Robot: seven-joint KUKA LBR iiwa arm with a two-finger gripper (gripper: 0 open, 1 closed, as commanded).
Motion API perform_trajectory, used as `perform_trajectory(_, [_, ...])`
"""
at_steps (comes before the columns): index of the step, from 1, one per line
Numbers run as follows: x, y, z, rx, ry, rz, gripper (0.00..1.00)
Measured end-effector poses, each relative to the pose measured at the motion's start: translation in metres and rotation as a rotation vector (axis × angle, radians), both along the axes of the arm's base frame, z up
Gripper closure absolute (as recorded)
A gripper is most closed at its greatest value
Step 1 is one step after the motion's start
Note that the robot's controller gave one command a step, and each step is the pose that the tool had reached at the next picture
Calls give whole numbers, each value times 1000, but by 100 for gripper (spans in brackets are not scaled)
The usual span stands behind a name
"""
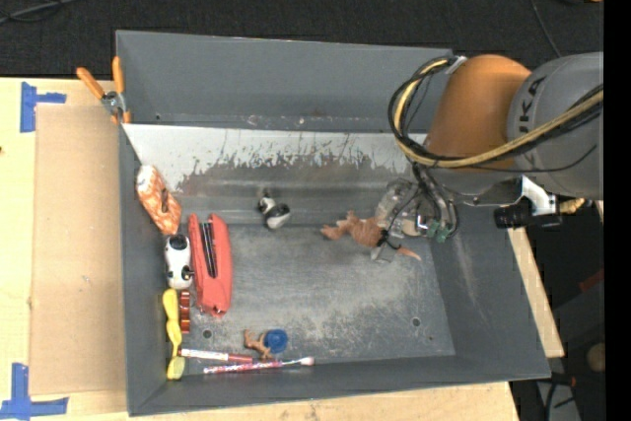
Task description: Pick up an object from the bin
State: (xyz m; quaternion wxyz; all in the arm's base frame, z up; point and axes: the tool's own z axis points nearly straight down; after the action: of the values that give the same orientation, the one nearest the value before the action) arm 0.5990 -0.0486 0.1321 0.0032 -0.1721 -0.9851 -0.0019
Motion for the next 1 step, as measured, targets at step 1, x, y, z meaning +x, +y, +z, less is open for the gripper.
perform_trajectory(1, [-5, -14, 2, -2, -15, 33, 100])
